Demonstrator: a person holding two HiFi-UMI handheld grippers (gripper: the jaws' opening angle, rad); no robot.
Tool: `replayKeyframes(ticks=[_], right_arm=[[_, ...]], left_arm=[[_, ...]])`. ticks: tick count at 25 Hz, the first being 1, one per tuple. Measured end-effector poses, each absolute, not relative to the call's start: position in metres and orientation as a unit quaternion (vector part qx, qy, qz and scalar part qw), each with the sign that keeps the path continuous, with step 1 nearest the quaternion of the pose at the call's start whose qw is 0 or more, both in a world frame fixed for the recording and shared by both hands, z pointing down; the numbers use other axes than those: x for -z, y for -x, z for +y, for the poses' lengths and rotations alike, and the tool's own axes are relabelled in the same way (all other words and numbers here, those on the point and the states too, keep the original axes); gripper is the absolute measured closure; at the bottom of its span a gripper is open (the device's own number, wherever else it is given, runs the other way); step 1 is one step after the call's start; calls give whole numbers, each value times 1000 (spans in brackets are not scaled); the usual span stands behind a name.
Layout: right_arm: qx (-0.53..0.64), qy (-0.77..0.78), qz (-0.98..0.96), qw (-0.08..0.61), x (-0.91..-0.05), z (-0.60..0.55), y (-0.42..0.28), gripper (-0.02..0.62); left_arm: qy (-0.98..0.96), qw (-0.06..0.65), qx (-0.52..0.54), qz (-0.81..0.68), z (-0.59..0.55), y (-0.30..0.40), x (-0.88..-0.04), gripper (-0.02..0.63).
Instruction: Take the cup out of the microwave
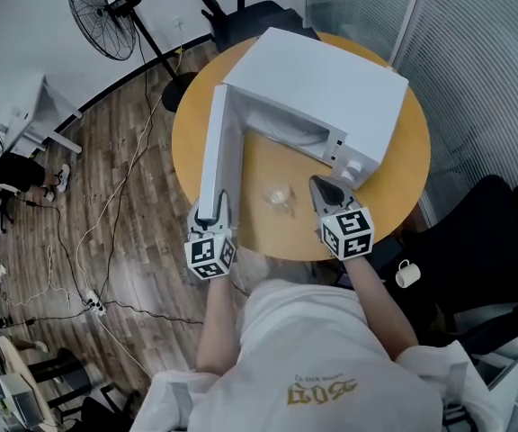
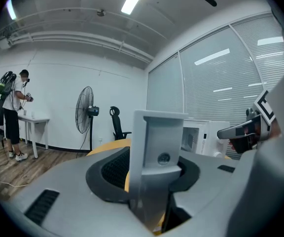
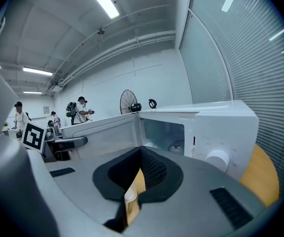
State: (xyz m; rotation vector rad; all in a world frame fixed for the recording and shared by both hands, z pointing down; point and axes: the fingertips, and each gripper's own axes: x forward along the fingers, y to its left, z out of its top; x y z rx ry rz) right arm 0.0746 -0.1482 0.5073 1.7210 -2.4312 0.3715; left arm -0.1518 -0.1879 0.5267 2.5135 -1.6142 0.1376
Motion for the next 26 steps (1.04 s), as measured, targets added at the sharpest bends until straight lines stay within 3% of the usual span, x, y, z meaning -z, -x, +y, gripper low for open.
replayKeyframes(ticks=[26], right_arm=[[-135,-573,-805,71,-514,-143,-81,586]], left_arm=[[-837,76,-54,-539,-187,151,-526,431]])
